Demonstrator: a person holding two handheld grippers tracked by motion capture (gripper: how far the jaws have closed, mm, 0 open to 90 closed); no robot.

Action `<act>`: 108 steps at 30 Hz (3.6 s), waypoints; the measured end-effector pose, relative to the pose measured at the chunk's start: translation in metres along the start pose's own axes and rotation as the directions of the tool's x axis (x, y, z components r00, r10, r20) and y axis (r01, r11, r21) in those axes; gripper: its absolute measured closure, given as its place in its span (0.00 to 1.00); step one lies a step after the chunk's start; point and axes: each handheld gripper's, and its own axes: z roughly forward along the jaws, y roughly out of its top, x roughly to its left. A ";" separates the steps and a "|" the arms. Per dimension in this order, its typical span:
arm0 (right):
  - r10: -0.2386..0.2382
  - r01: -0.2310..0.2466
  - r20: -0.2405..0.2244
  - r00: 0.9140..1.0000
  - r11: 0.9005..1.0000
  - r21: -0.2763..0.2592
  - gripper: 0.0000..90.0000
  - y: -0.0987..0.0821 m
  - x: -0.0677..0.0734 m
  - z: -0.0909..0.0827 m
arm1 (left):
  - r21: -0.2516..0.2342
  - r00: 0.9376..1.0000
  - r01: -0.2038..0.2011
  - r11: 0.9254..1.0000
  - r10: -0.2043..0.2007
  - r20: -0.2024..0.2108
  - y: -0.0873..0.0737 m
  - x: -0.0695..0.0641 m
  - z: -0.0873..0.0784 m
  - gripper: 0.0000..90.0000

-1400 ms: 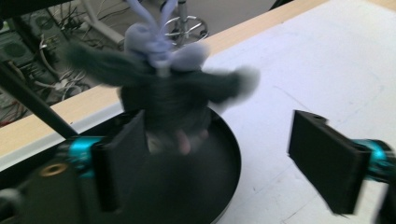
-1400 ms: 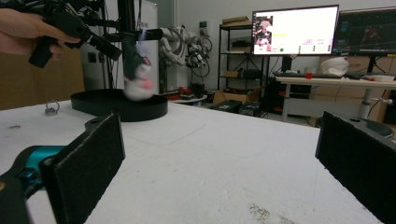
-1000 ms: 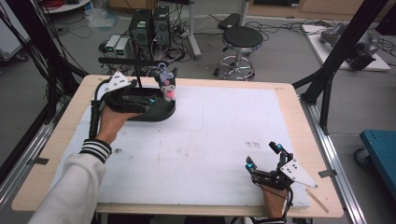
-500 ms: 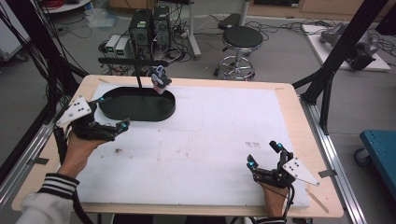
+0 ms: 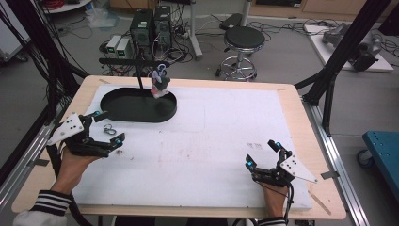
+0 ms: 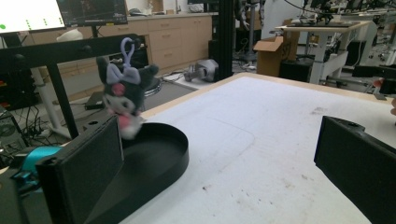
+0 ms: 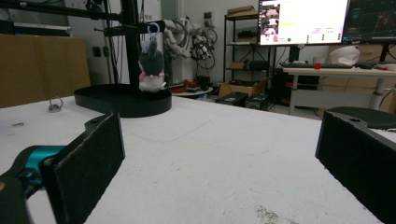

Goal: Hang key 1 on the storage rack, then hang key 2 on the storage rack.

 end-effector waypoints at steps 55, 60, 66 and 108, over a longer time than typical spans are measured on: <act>-0.023 0.023 -0.012 1.000 0.999 0.022 0.01 -0.001 0.005 0.005 | 0.220 0.996 0.031 0.975 -0.011 -0.092 0.012 0.051 -0.010 0.02; -0.025 0.025 -0.009 1.000 0.999 0.020 0.01 -0.001 0.005 0.005 | 0.294 0.993 0.035 0.955 0.000 -0.117 0.011 0.066 -0.007 0.02; -0.025 0.025 -0.010 1.000 0.999 0.020 0.01 -0.001 0.005 0.005 | 0.363 0.993 0.032 0.931 0.012 -0.117 0.012 0.080 0.001 0.02; -0.028 0.028 -0.009 1.000 0.999 0.018 0.01 -0.001 0.005 0.005 | 0.705 0.998 0.055 0.707 -0.025 -0.052 -0.039 0.122 0.039 0.21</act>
